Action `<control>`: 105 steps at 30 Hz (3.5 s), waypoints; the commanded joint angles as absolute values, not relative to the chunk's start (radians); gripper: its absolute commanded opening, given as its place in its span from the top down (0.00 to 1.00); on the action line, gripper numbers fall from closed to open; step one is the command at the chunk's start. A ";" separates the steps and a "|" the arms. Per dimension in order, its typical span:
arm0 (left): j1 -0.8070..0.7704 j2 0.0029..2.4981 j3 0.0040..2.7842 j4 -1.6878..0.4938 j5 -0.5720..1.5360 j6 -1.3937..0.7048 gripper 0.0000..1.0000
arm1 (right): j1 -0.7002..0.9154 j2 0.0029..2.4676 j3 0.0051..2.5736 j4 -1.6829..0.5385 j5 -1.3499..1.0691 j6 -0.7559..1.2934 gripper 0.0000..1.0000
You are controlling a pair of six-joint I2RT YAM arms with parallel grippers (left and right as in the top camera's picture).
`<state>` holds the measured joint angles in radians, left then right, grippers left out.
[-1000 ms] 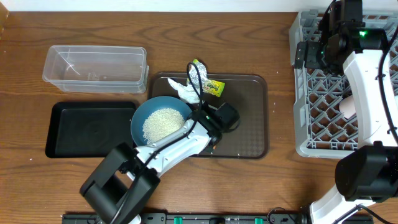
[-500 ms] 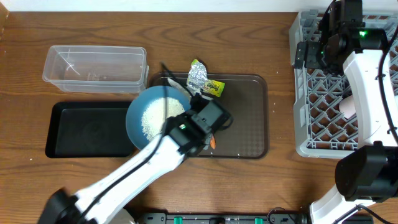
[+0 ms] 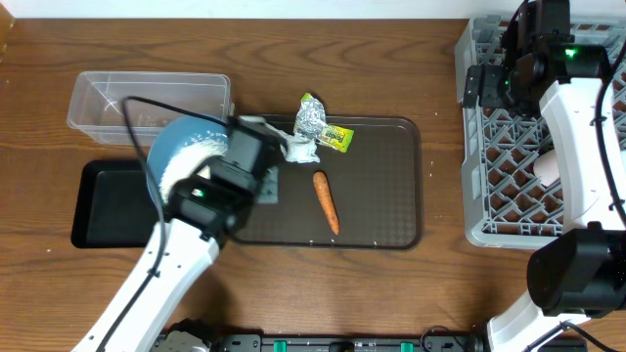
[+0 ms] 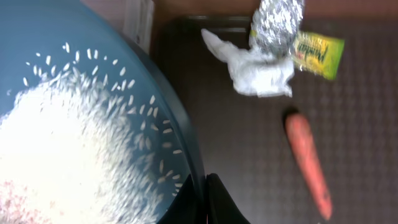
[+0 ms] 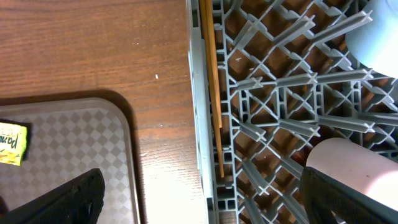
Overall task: Sort waste into correct bins and load items into the dishwasher rack
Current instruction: 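Carry the bowl left over the black tray and tilt it, then tip the bowl further to pour the rice onto the black tray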
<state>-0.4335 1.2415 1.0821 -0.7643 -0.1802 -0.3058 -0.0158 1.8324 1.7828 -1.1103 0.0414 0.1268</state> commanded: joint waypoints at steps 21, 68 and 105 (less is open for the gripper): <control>0.233 1.283 1.090 -0.596 0.525 -0.259 0.94 | -0.019 1.835 1.782 -1.112 0.049 0.141 0.01; 0.915 1.568 1.088 -0.637 1.571 -0.303 0.94 | -0.019 1.835 1.782 -1.111 0.049 0.141 0.01; 1.021 1.546 1.083 -0.962 1.572 -0.097 0.94 | -0.019 1.835 1.782 -1.111 0.049 0.141 0.01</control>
